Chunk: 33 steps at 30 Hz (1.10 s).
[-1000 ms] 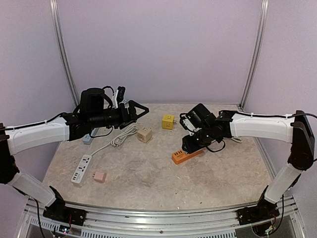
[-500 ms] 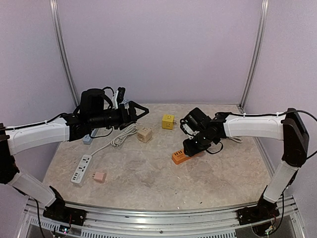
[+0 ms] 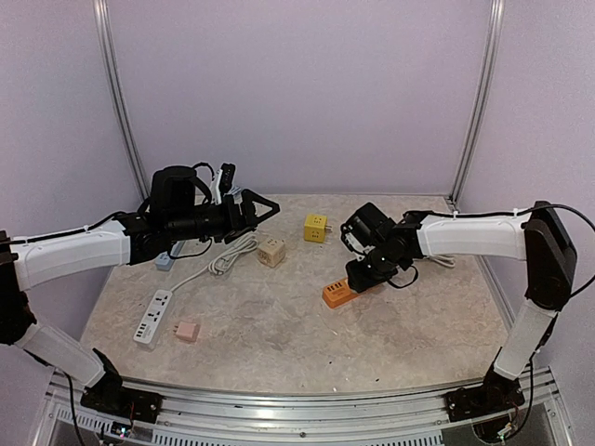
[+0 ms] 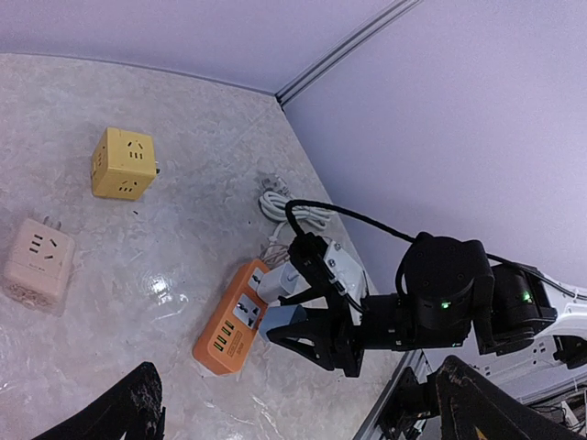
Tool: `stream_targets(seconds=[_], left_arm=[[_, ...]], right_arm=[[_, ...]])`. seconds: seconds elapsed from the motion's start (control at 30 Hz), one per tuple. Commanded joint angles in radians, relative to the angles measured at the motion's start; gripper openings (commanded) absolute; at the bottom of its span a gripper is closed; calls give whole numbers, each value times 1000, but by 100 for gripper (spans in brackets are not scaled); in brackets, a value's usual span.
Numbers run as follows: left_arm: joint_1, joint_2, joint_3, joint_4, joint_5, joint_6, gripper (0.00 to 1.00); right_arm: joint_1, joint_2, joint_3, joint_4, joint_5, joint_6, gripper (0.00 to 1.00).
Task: Insert the plug
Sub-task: Insert the plug into the socket.
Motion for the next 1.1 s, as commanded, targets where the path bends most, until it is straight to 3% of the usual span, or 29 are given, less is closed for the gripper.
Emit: stream_targets(seconds=[0.0,1.07], left_arm=[[1,-13,-9,19,11,-5,99],[-12,17,32,21,28,2,99]], right_arm=[[-15,12,15,30,18,-5,0],[-47,91,60,22,1,-30,2]])
